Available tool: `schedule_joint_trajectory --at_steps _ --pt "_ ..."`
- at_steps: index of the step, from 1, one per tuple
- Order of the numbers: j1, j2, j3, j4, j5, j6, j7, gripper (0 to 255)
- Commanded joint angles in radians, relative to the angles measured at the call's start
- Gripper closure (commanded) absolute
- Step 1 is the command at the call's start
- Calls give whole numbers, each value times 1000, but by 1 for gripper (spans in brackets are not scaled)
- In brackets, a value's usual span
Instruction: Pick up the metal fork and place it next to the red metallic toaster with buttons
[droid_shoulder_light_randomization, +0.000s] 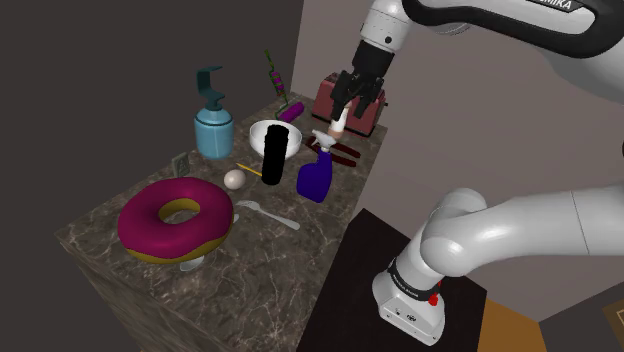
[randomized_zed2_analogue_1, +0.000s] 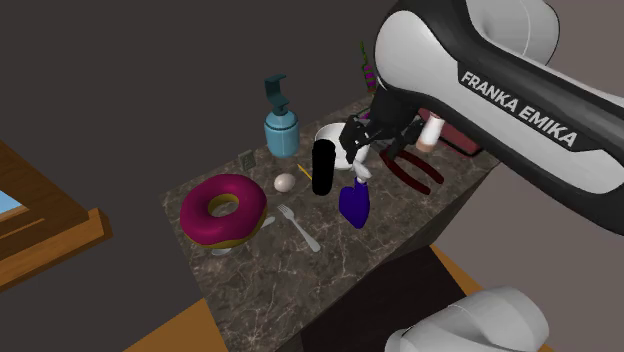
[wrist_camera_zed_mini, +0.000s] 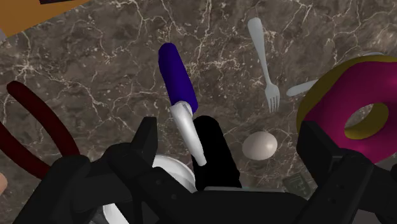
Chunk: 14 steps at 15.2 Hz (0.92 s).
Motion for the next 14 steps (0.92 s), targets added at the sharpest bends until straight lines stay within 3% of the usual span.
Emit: schedule_joint_trajectory --at_steps 1,14 --pt "0 0 0 0 0 0 0 0" --pt "104 270 53 -169 82 347 -118 0"
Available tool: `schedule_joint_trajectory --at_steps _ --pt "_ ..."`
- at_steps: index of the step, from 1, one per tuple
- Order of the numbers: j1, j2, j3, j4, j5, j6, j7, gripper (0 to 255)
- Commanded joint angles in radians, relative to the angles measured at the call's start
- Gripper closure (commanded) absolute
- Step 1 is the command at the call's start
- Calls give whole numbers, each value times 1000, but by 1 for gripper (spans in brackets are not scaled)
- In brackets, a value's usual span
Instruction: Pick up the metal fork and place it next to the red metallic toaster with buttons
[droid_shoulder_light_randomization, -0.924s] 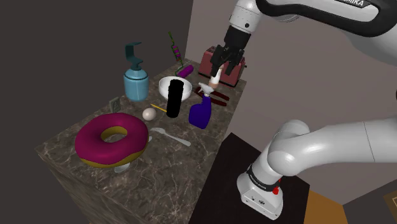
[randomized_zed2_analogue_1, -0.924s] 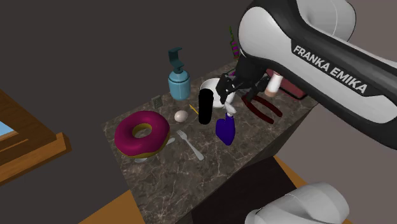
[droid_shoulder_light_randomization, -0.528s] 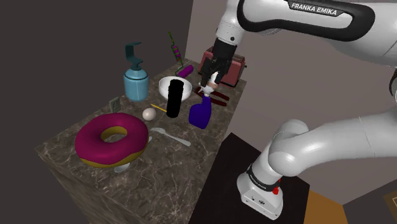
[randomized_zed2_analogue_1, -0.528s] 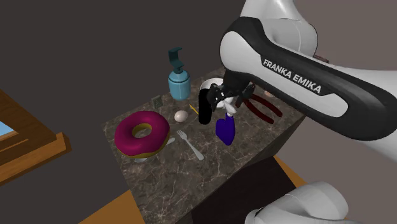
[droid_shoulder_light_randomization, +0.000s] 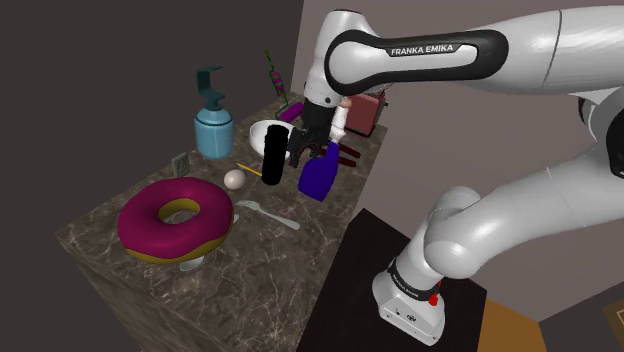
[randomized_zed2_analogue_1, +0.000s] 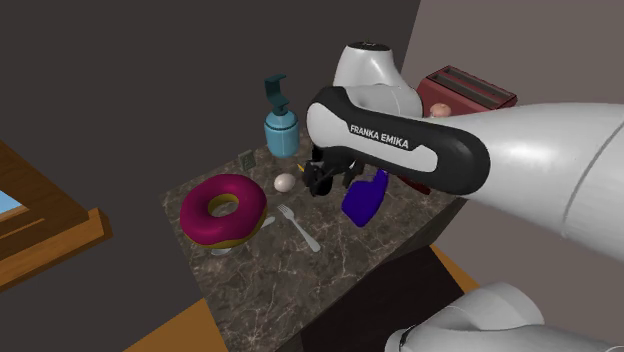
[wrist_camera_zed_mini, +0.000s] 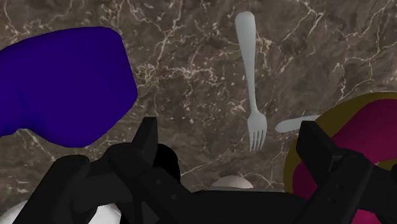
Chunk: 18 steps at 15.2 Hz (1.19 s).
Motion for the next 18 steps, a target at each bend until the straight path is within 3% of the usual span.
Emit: schedule_joint_trajectory --at_steps 1,10,18 --pt "20 50 14 -13 17 51 -14 0" --pt "95 333 60 -14 86 273 -109 0" --pt "109 397 73 -61 112 385 -123 0"
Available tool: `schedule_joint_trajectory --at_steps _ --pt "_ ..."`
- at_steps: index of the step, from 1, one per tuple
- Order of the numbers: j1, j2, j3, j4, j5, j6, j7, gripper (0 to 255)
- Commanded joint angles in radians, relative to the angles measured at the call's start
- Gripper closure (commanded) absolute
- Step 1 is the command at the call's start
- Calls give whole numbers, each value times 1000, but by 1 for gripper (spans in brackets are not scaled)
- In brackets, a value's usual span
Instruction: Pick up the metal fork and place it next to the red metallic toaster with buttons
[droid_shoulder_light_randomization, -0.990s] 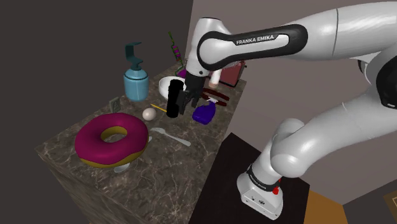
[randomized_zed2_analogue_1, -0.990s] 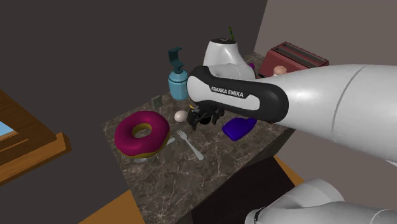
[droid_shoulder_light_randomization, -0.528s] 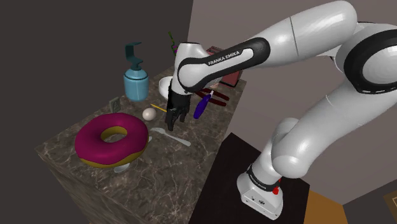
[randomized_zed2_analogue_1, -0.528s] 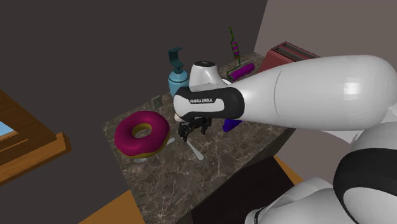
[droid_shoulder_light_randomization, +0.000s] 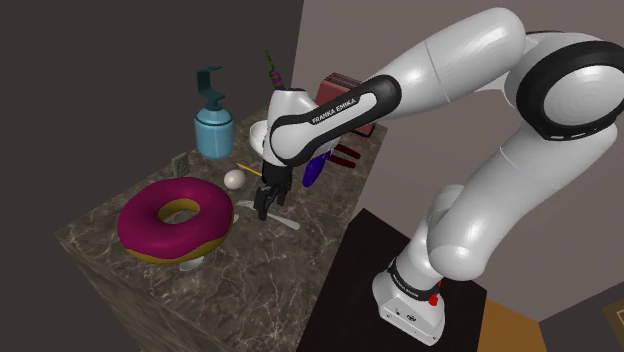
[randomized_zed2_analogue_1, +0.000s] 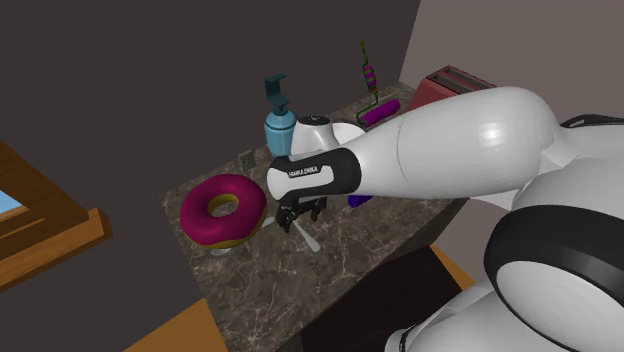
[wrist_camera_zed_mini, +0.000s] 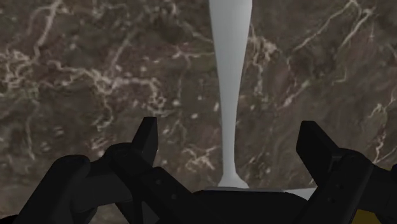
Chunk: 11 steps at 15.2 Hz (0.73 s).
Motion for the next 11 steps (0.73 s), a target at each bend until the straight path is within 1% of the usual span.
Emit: schedule_joint_trajectory --at_steps 1,8,9,11 --pt "3 9 3 -4 4 13 0 0" --pt "3 9 3 -3 4 13 0 0" --pt "3 9 3 -3 4 13 0 255" --pt "3 9 3 -3 4 13 0 255"
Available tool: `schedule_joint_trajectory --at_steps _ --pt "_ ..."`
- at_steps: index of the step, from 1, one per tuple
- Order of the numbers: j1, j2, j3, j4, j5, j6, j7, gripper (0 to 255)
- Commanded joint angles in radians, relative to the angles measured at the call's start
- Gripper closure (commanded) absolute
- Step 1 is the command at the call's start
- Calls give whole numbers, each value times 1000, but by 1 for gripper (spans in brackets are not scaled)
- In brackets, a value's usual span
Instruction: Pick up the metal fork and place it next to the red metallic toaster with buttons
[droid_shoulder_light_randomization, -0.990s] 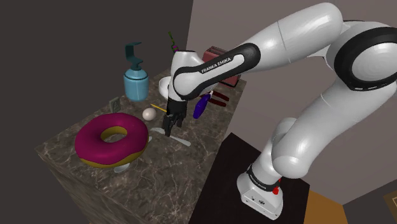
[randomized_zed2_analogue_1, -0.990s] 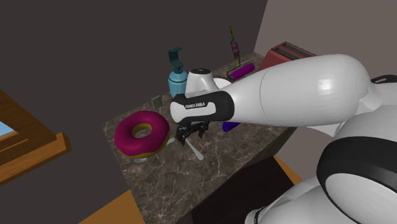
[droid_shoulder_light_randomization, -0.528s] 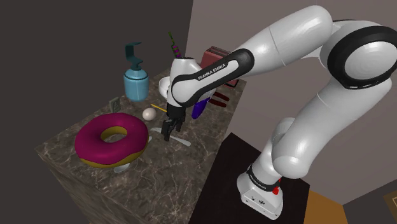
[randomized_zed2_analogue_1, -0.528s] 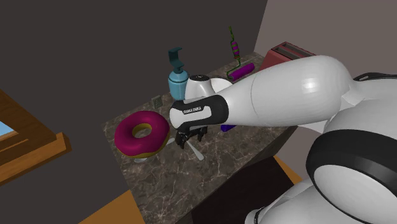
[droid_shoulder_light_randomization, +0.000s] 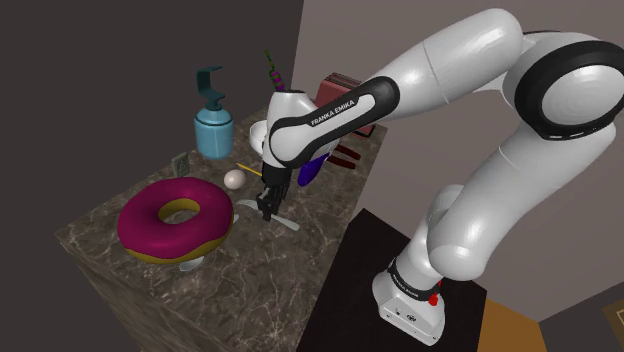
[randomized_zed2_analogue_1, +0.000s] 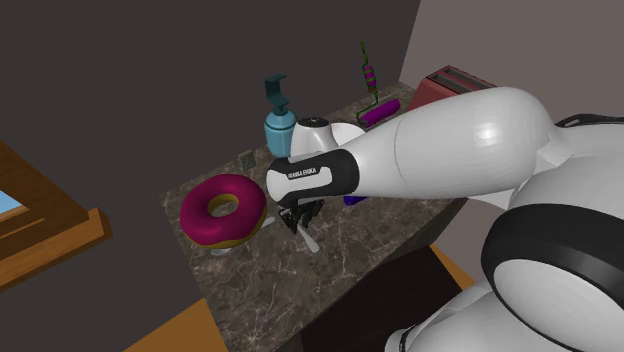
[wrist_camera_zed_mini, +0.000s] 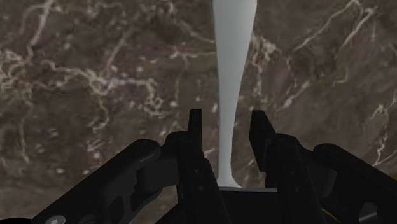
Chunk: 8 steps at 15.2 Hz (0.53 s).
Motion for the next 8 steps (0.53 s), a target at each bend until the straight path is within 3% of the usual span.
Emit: schedule_joint_trajectory --at_steps 1,8 --pt "0 1 0 -1 0 0 0 255" --pt "-1 -10 -1 3 -3 -14 4 255"
